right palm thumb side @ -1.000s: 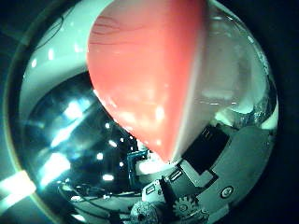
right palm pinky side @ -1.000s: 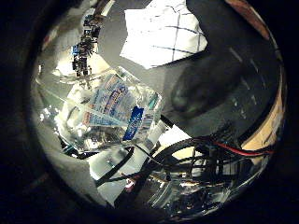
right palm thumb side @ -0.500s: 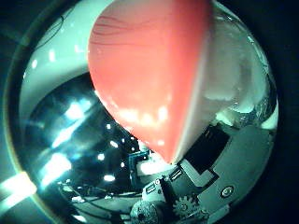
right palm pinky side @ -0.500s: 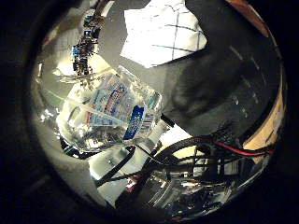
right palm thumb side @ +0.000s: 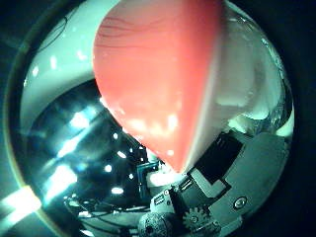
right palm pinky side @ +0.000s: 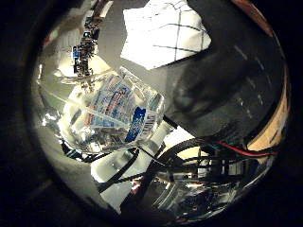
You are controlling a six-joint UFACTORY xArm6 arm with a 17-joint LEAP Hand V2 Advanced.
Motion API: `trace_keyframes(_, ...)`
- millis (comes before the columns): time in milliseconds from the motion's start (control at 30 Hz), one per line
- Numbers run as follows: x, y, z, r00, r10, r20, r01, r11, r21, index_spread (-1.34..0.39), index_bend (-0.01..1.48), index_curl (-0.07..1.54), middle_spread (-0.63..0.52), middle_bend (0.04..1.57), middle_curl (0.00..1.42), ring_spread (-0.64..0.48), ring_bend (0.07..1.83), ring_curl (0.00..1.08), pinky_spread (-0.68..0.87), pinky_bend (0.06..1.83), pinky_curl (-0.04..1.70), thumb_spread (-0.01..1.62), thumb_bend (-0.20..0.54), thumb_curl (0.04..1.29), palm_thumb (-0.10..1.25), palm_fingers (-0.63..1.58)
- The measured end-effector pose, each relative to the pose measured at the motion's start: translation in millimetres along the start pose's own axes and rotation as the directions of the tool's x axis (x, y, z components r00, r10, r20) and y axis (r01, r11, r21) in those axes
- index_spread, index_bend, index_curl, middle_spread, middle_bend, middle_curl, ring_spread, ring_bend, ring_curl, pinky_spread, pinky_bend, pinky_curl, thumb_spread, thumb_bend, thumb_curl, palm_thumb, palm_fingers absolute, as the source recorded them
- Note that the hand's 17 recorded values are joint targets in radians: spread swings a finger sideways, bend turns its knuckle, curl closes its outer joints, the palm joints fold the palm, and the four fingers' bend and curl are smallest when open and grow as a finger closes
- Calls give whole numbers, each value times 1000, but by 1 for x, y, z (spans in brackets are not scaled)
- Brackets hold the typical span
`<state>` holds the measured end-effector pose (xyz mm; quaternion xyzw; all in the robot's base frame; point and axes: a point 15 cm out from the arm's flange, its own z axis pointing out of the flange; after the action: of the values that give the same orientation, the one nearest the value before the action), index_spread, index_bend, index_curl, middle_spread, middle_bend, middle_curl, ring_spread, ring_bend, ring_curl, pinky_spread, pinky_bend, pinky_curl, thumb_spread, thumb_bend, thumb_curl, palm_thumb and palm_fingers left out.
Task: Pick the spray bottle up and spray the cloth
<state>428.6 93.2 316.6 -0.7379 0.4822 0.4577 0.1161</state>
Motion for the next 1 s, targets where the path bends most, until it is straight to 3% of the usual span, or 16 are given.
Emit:
trace_keyframes(133,17,-11,5,999,32,7,-32,999,4,-250,1142,843,-195,1245,937,-249,1317,886,-168,1026,1524,1204,-11,553,983,1087)
trace_keyframes(367,-2,-7,2,1000,0,0,0,1000,13,-250,1139,844,-192,1251,931,-249,1315,885,-163,1024,1525,1204,-11,552,983,1089)
trace_keyframes(667,-83,15,-7,988,-138,-73,143,988,58,-251,1137,846,-189,1257,923,-249,1314,886,-157,1023,1526,1204,-11,551,983,1089)
trace_keyframes(1000,-130,-4,2,967,-239,-92,249,961,120,-251,1136,847,-188,1260,918,-255,1314,886,-153,1023,1526,1207,-10,554,981,1089)
